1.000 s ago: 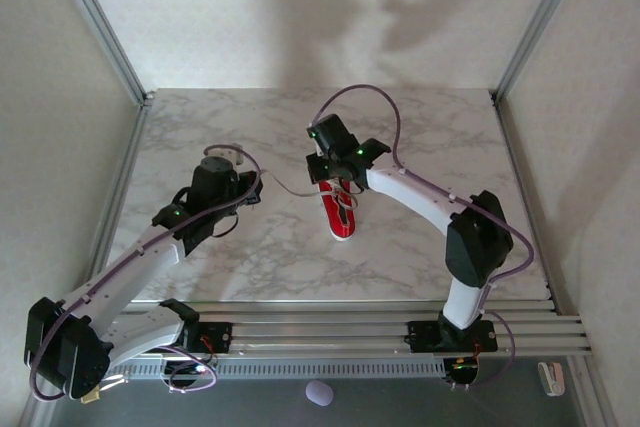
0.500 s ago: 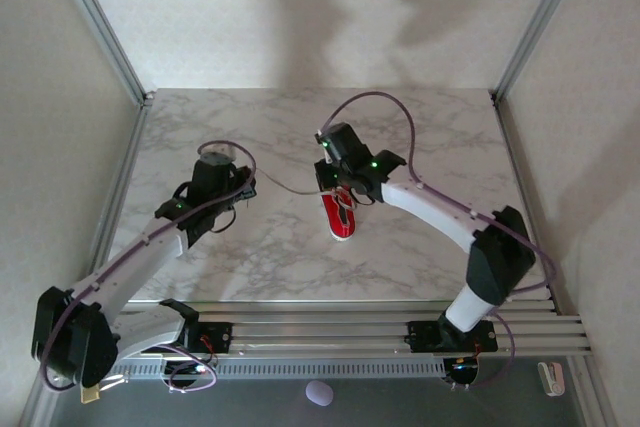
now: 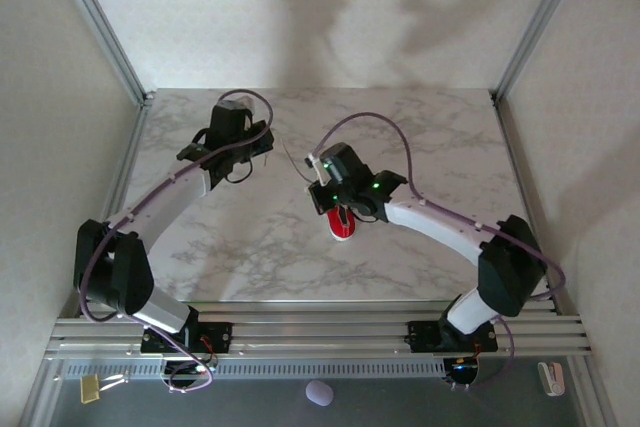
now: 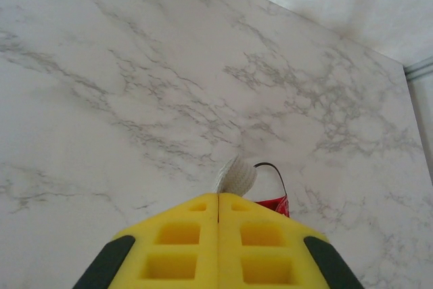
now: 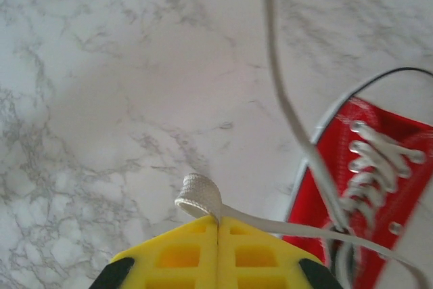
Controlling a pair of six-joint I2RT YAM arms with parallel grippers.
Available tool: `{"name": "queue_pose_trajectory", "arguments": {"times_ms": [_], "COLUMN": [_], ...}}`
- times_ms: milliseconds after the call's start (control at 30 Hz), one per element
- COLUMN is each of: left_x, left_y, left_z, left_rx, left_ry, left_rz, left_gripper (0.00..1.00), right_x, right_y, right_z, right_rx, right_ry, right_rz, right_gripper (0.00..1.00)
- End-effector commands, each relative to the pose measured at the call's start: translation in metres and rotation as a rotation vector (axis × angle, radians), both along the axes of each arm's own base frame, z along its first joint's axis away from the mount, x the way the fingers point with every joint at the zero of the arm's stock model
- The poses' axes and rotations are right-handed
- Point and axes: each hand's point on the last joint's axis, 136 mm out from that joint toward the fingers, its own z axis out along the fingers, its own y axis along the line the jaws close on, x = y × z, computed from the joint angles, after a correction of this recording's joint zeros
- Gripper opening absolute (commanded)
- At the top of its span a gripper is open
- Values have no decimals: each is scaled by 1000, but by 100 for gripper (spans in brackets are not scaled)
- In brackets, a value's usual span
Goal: Tie the shoes
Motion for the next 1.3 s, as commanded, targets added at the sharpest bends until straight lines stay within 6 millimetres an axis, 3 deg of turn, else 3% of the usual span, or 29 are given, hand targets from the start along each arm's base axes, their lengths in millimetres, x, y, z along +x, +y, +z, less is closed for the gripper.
{"name": "queue_pose_trajectory", "arguments": {"times_ms": [0,133,267,333,433,567,767,933,1100,1267], "left_x": [0,-3,-3,-4,-7,-7,-9,-17,-19,-28], "left_y": [-13,-20,-24,-31,-41,-49,-66,-88,-110,-145], "left_z": [11,18,17,18,16,12,8,10,16,22], "left_rx": [-33,-59,-68,-85,-89,-77,-85,-117,-229,-289], "left_ry": [-1,-18,-14,-19,-22,-19,-4,8,17,11], "left_rz": [-87,-127,-148,-178,-216,-236,-269,-272,-231,-294], "left_gripper": [0,0,0,0,0,0,0,0,0,0], "right_x": [5,11,5,4,6,10,20,29,17,10], "right_y": [25,40,56,59,52,22,-54,-118,-126,-141], "right_z": [-12,-36,-49,-45,-23,15,40,43,50,54], "right_rx": [33,36,38,58,94,123,132,177,302,371], "right_ry": [0,40,70,67,12,-107,-225,-159,-65,-13], "right_rz": [29,26,68,69,40,-36,-266,-491,-502,-535], "right_gripper": [0,0,0,8,33,53,56,59,57,55]}}
